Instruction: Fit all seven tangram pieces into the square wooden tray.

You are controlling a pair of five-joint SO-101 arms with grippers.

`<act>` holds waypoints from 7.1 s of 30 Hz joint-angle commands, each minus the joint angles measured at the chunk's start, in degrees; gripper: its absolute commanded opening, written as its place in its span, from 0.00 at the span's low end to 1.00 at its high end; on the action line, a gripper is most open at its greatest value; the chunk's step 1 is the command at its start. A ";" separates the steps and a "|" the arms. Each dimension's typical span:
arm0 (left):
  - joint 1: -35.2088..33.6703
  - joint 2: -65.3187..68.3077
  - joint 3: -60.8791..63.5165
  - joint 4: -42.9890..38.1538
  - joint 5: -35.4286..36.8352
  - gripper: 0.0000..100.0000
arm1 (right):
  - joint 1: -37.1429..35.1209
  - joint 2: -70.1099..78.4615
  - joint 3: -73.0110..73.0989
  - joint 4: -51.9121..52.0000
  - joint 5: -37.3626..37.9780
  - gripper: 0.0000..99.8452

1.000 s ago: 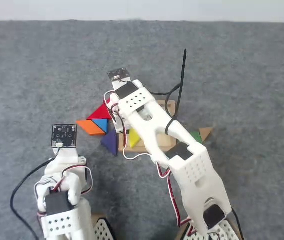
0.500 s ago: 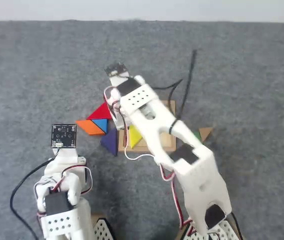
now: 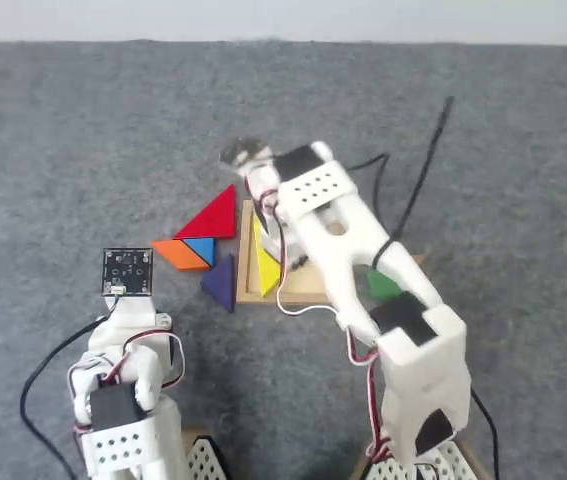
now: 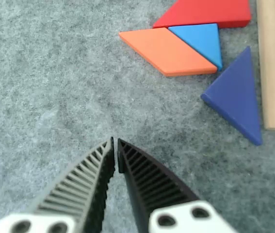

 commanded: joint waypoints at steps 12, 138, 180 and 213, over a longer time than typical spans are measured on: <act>-0.26 -0.88 -0.57 0.26 -0.53 0.02 | -4.88 6.37 -0.26 -11.91 -3.34 0.01; 19.69 167.65 -160.22 28.31 -1.32 0.29 | 32.13 -48.48 51.52 -42.86 -8.26 0.06; 19.34 168.79 -160.13 28.66 3.52 0.19 | 32.04 -48.48 51.60 -42.86 -7.12 0.06; 20.66 168.53 -159.87 29.10 0.26 0.25 | 32.40 -48.48 51.60 -43.82 -6.95 0.06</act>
